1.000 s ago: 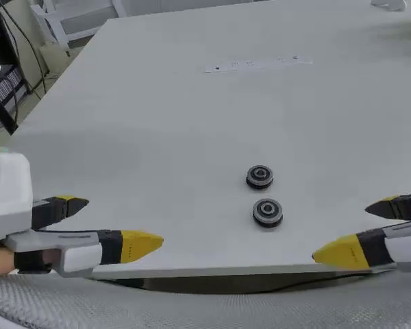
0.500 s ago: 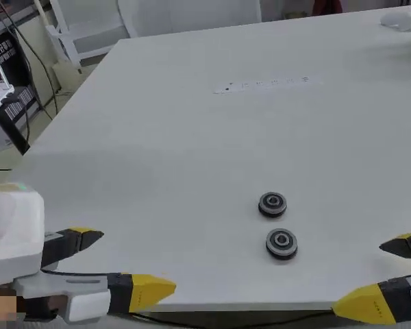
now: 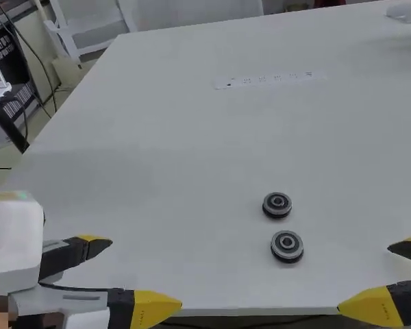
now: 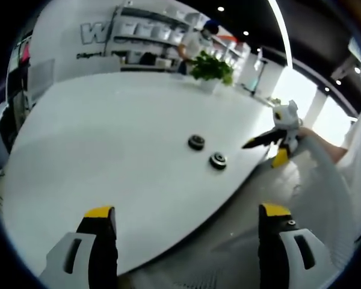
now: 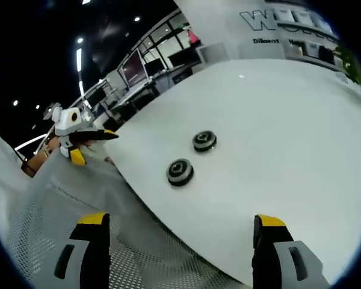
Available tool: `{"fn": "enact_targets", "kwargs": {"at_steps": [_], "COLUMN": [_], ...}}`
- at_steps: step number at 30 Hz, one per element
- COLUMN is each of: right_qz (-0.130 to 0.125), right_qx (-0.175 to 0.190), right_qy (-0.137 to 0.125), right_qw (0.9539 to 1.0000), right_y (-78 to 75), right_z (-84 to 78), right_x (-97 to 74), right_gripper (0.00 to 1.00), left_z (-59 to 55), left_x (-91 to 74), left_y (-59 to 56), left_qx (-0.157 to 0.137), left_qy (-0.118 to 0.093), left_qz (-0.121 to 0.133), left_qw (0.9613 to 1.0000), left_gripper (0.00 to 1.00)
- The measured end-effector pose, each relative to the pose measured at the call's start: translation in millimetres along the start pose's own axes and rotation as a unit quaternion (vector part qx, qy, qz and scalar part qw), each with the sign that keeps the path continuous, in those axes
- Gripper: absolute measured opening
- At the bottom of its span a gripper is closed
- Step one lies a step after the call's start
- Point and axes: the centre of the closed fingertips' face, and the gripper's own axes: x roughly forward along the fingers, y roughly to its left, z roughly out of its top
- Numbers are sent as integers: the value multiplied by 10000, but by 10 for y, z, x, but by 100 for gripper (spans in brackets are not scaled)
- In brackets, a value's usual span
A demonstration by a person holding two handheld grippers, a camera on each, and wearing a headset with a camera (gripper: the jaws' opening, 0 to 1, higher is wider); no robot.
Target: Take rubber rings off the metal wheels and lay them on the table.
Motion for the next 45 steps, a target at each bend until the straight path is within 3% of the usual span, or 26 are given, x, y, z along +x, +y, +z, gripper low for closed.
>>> {"fn": "enact_targets", "kwargs": {"at_steps": [7, 11, 13, 18, 20, 25, 31, 33, 35, 39, 41, 45], "right_qz": [15, -27, -40, 12, 6, -8, 27, 133, 213, 286, 288, 378], "right_qx": [33, 26, 42, 104, 54, -82, -285, -231, -97, -164, -232, -445], "right_qy": [-11, 99, 59, 28, 24, 120, -178, -417, -485, -822, -903, -948], "right_qw": [10000, 9999, 10000, 9999, 10000, 9999, 9994, 9988, 9985, 9961, 9952, 9938], "right_y": [-1, -30, -39, -35, -43, -40, -35, -20, -19, -27, -28, -14], "right_z": [1, -41, -26, -23, -16, -32, 99, 167, 182, 299, 332, 365], "right_x": [8, 24, 20, 34, 44, 59, 58, 79, 87, 86, 93, 128], "right_gripper": [99, 99, 99, 99, 99, 99, 99, 99, 99, 99, 99, 79], "left_z": [92, 85, 43, 92, 80, 118, 201, 235, 269, 295, 362, 480], "left_x": [-25, -20, -7, -21, -12, 29, 45, 50, 63, 112, 152, 251], "left_y": [55, 65, 55, 62, 69, 117, 115, 108, 91, 55, 0, -136], "left_qx": [-70, -46, -165, -100, -99, 158, 310, 381, 510, 795, 899, 1103], "left_qy": [-274, -236, -115, -224, -132, -21, 10, 5, 34, 204, 164, 116], "left_qz": [166, 187, 130, 140, 117, 165, 92, 72, 20, -38, -114, -306], "left_qw": [9995, 9995, 9997, 9996, 9998, 9997, 9995, 9992, 9987, 9966, 9957, 9934], "left_gripper": [100, 100, 100, 100, 100, 100, 100, 100, 100, 100, 100, 100]}}
